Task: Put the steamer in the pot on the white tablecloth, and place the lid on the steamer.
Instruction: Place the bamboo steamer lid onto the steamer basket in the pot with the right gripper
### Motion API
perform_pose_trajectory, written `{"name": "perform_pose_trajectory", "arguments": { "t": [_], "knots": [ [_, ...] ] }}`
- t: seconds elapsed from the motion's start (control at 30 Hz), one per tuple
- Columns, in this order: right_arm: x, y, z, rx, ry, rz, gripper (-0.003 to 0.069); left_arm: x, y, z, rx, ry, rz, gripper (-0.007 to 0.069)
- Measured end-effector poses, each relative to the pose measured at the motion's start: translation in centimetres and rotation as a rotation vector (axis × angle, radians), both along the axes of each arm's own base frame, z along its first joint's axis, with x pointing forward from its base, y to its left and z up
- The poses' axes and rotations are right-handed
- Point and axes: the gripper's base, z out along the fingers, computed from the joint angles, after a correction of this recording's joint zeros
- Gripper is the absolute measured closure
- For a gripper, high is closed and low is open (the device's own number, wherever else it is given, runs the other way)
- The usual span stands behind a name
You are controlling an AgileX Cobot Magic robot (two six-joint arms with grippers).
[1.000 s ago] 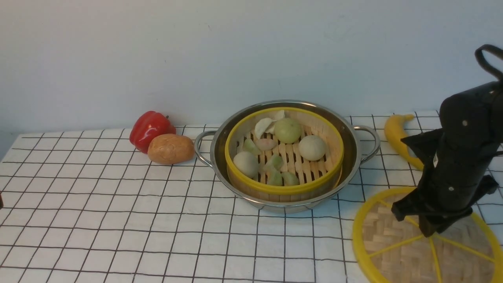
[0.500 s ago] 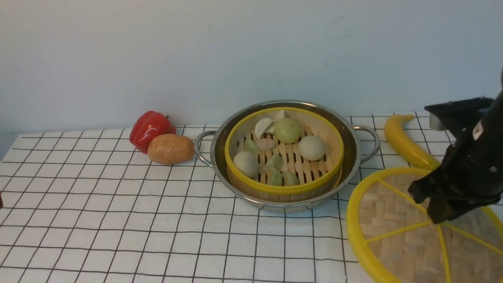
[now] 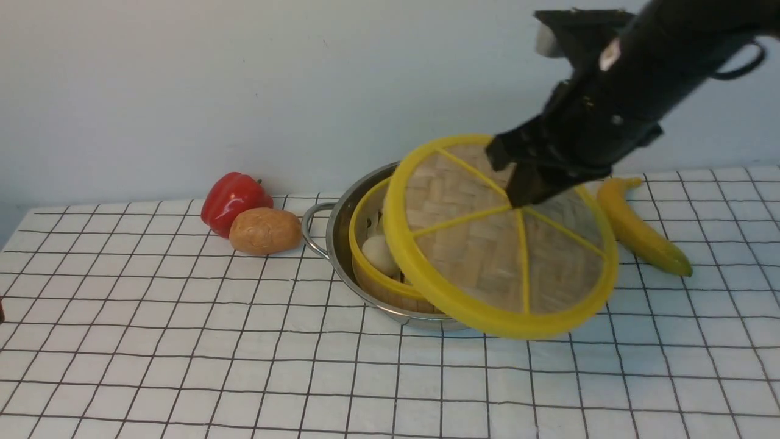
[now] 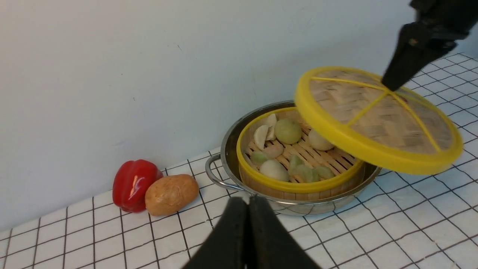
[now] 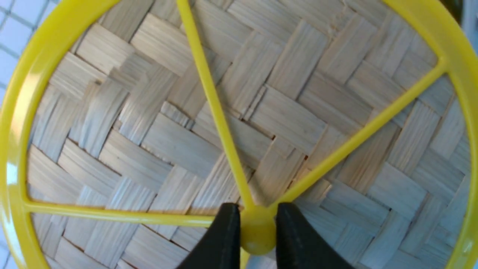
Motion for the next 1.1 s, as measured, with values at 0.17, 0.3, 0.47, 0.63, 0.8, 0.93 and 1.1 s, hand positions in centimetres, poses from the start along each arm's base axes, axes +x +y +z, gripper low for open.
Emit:
{"name": "perform_pose_trajectory", "arguments": {
  "t": [0.17, 0.3, 0.47, 0.63, 0.8, 0.93, 1.1],
  "knots": [
    [3.7, 2.8, -2.3, 0.017, 0.011, -0.006, 0.0522, 0.0, 0.0, 0.0, 0.001, 0.0, 0.0, 0.0646],
    [5.7, 4.0, -4.2, 0.02, 0.016, -0.009, 0.0522, 0.0, 0.0, 0.0, 0.001, 0.0, 0.0, 0.0643],
    [6.6, 4.3, -5.1, -0.004, 0.009, -0.01, 0.0522, 0.0, 0.0, 0.0, 0.001, 0.0, 0.0, 0.0639],
    [6.9, 3.8, -5.4, -0.063, -0.017, -0.011, 0.0522, 0.0, 0.0, 0.0, 0.001, 0.0, 0.0, 0.0633],
    [7.2, 3.9, -6.1, -0.082, -0.014, 0.004, 0.0522, 0.0, 0.0, 0.0, 0.001, 0.0, 0.0, 0.0633],
    [7.3, 4.0, -6.5, -0.084, -0.009, 0.01, 0.0522, 0.0, 0.0, 0.0, 0.001, 0.0, 0.0, 0.0624],
    [7.4, 4.0, -6.6, -0.088, -0.02, 0.026, 0.0522, 0.0, 0.0, 0.0, 0.001, 0.0, 0.0, 0.0623]
  ]
}}
